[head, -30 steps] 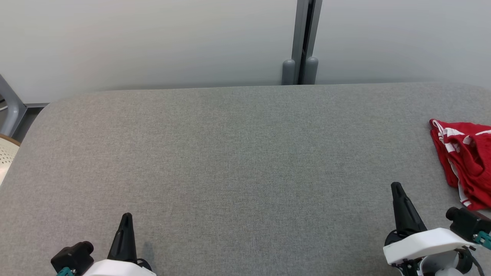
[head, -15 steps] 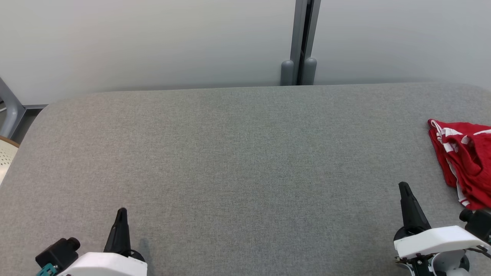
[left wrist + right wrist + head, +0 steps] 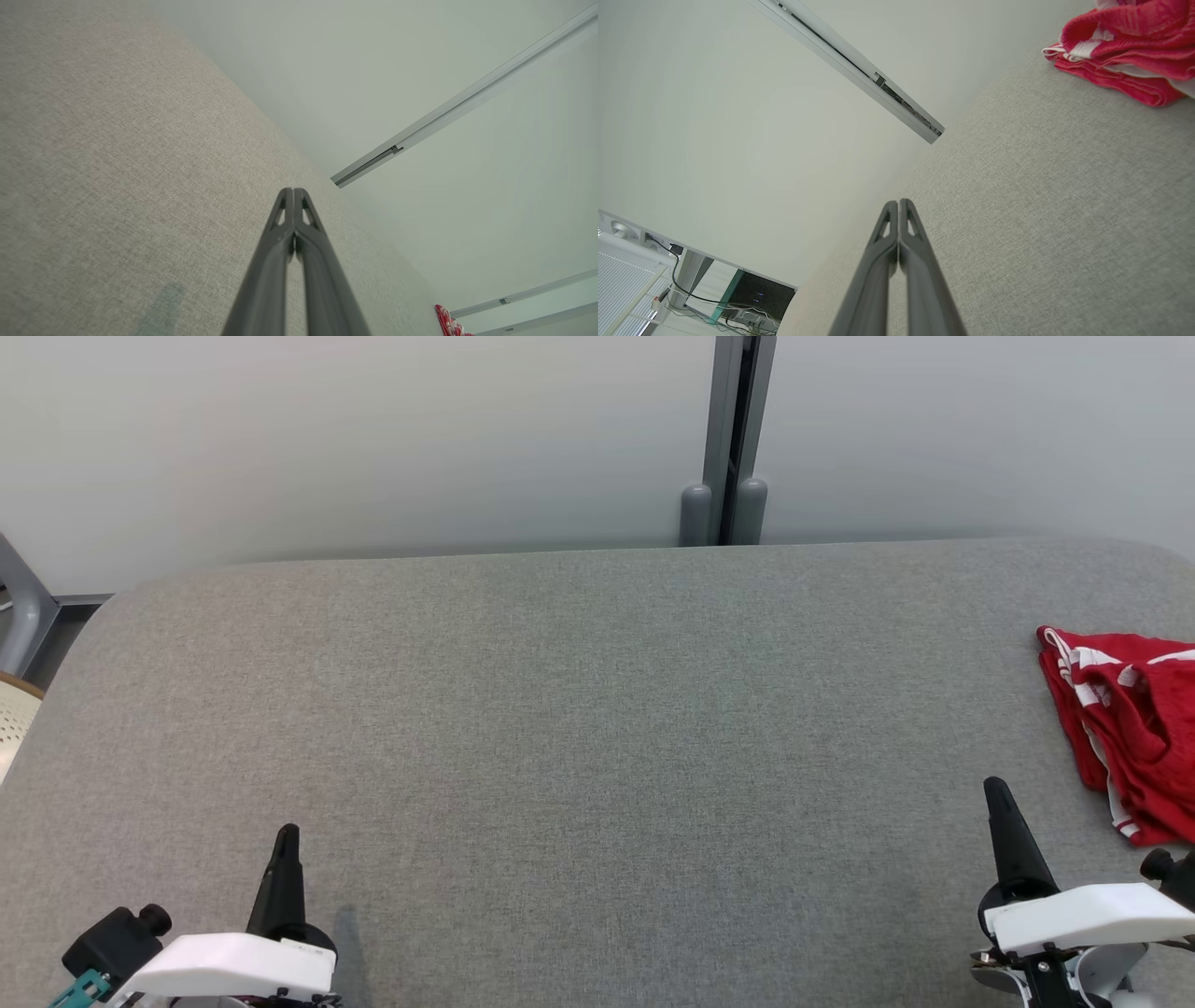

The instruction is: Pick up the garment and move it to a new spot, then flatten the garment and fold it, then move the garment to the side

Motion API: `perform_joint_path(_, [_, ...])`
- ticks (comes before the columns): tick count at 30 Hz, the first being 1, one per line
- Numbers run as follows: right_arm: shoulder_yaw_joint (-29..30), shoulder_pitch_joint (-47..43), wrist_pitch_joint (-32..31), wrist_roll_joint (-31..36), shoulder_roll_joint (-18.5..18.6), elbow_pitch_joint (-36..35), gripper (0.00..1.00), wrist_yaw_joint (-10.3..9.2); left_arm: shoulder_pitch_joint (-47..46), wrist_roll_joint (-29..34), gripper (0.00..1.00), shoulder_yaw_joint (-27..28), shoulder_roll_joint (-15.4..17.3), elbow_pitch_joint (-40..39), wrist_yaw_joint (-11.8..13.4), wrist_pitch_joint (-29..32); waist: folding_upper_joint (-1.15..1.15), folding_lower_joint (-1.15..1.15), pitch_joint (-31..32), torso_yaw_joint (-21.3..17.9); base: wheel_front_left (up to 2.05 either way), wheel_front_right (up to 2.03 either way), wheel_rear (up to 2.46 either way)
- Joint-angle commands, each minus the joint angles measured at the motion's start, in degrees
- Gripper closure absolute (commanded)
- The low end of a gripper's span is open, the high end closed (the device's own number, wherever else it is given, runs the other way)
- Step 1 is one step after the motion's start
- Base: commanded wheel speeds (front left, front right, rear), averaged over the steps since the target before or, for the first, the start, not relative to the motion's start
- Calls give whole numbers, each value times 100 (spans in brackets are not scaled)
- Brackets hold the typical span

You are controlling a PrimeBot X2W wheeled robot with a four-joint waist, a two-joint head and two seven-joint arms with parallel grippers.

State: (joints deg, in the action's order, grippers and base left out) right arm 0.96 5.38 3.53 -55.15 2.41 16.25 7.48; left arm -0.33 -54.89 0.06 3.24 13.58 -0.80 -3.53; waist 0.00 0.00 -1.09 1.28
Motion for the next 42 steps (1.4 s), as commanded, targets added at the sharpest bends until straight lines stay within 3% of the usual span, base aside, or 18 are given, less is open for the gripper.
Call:
perform_joint_path(1, [40, 121, -46, -193, 58, -89, 100, 2, -164, -194, 100, 59, 32, -54, -52, 42, 0, 0, 2, -3, 0, 0, 0])
perform_joint_path(42, [356, 120, -632, -2353, 74, -188, 100, 2, -457, -2351, 100, 434, -5, 7, -442, 639, 0, 0, 49, -68, 0, 0, 0])
